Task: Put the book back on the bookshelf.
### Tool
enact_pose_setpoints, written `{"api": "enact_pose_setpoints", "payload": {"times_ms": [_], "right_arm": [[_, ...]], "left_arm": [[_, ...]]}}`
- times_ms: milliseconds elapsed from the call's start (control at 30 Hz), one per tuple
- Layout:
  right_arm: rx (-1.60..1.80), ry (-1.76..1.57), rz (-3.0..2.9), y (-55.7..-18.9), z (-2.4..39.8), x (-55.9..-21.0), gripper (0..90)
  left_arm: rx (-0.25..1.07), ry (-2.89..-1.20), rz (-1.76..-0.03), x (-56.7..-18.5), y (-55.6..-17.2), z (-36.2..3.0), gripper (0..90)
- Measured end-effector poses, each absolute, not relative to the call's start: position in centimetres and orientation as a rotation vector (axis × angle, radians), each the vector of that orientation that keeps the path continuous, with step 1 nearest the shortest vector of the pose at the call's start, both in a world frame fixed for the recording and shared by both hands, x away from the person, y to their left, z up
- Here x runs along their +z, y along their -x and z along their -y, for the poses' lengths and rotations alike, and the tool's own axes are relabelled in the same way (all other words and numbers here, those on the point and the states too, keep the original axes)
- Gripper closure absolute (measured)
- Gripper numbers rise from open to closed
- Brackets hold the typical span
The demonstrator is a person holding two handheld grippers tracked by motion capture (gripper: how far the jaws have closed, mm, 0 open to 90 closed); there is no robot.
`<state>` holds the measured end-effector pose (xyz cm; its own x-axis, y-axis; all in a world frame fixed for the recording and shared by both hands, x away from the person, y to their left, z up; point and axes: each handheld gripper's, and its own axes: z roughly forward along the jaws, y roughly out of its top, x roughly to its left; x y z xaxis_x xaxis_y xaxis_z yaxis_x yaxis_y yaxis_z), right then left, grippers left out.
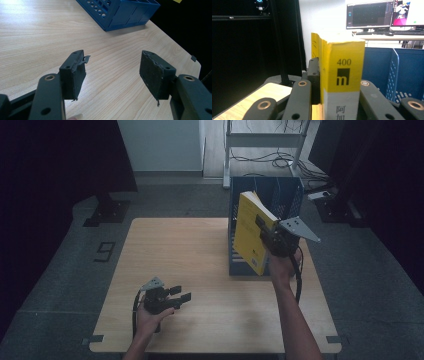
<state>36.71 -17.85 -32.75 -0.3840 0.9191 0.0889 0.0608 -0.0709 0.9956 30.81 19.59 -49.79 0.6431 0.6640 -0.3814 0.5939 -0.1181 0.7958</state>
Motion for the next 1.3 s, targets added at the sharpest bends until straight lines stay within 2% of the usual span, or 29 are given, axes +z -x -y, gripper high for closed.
{"api": "enact_pose_setpoints", "payload": {"times_ms": [1300], "right_arm": [[1.466, -1.152, -1.467, -40.4, 16.6, -33.9, 74.4]], "left_arm": [[0.066, -1.813, -1.011, -49.9, -30.8, -19.3, 37.3]]}}
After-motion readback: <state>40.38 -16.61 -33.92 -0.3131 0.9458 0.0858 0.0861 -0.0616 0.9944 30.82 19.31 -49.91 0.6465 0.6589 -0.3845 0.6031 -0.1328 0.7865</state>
